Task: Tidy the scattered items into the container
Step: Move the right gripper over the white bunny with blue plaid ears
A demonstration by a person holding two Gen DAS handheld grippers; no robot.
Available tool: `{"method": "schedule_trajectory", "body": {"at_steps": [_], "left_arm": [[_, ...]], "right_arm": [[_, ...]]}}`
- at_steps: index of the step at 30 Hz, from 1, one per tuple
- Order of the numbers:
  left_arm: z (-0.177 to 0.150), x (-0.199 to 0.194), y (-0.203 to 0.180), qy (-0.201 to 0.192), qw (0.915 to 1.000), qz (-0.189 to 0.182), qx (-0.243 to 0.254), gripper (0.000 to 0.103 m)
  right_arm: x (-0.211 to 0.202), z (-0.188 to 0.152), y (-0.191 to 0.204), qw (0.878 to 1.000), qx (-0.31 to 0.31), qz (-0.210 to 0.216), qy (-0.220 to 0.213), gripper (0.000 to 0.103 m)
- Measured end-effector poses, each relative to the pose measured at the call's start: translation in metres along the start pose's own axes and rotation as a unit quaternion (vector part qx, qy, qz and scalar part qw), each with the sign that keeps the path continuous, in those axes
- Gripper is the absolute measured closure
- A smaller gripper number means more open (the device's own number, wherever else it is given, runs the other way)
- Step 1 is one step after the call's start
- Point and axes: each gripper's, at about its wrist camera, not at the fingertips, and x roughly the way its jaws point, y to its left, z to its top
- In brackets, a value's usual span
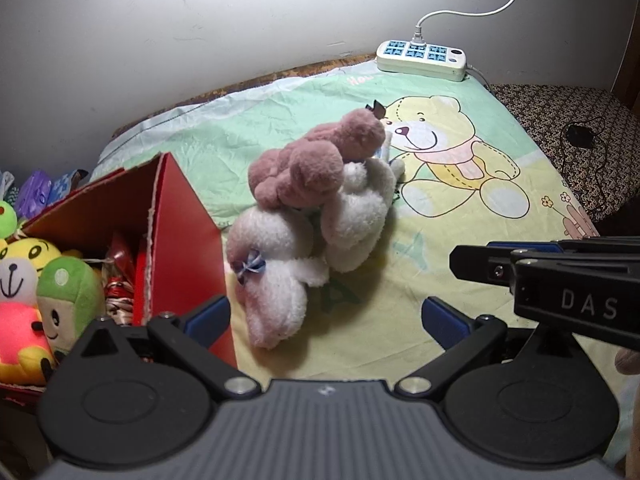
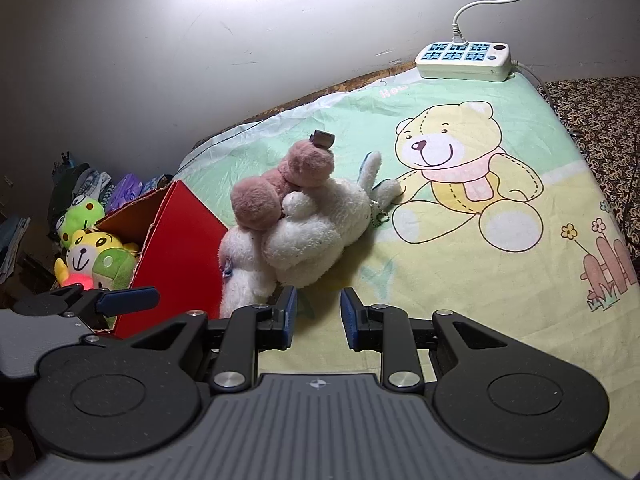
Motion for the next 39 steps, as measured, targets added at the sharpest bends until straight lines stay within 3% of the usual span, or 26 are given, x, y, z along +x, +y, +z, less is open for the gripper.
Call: {"method": "schedule_trajectory", "body": {"at_steps": [23, 39], "left_arm": [[0.01, 0.054, -0.001, 0.043, 0.9984, -0.035, -0.008, 0.001], [0.01, 0.063, 0.002, 0.034, 0.9974, -0.062, -0.012, 0.001]], "right_arm": [[0.033, 0.021, -0.024, 0.999, 0.022, -0.005, 0.029, 0.076], [0.055, 0.032, -0.025, 0.999, 0.008, -0.013, 0.052, 0.071]]}}
